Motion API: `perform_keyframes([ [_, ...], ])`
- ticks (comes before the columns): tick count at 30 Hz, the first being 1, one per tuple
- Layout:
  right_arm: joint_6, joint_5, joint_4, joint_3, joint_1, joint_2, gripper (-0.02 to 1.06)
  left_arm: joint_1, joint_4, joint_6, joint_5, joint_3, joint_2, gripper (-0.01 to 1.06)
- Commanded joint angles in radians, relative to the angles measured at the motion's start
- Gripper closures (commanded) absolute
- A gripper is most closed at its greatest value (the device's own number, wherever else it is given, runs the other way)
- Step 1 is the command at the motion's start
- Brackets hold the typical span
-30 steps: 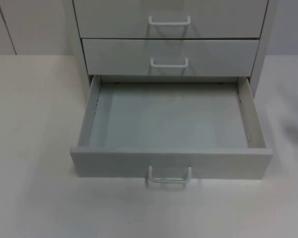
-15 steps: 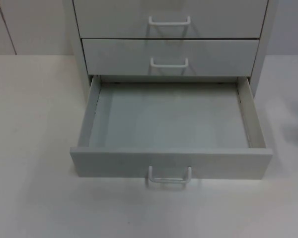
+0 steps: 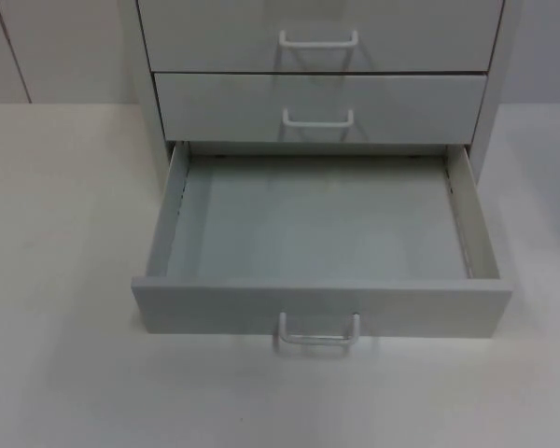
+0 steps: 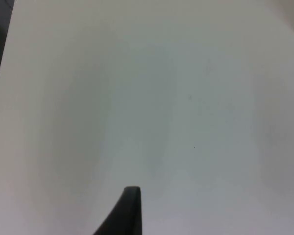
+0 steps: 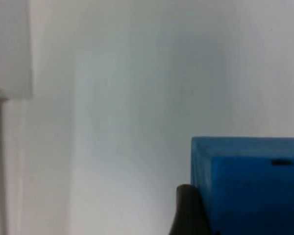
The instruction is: Open the drawer with the left hand, place the block into the drawer with the right hand, then close the drawer with the left hand.
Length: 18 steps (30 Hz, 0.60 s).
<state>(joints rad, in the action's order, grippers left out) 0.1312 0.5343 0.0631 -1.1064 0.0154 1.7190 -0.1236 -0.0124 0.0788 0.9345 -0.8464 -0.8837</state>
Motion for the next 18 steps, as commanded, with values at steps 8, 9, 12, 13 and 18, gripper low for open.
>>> perform_keyframes([
  [8,-0.012,0.106,0.004,-0.006,0.001,-0.204,1.05,-0.005,0.002,-0.005,-0.004,0.005,0.007,0.00],
  [9,-0.012,0.113,0.006,-0.006,0.013,-0.214,1.05,-0.005,0.002,-0.005,-0.006,0.005,0.007,0.00],
  [12,-0.012,0.128,0.006,-0.006,0.056,-0.228,1.05,-0.005,0.002,-0.005,-0.006,0.005,0.007,0.00],
  [13,-0.012,0.127,0.006,-0.006,0.085,-0.227,1.05,-0.005,0.002,-0.005,-0.006,0.005,0.007,0.00],
  [18,-0.003,0.101,0.006,-0.006,0.260,-0.216,1.05,-0.005,0.002,-0.005,-0.008,0.005,0.007,0.00],
])
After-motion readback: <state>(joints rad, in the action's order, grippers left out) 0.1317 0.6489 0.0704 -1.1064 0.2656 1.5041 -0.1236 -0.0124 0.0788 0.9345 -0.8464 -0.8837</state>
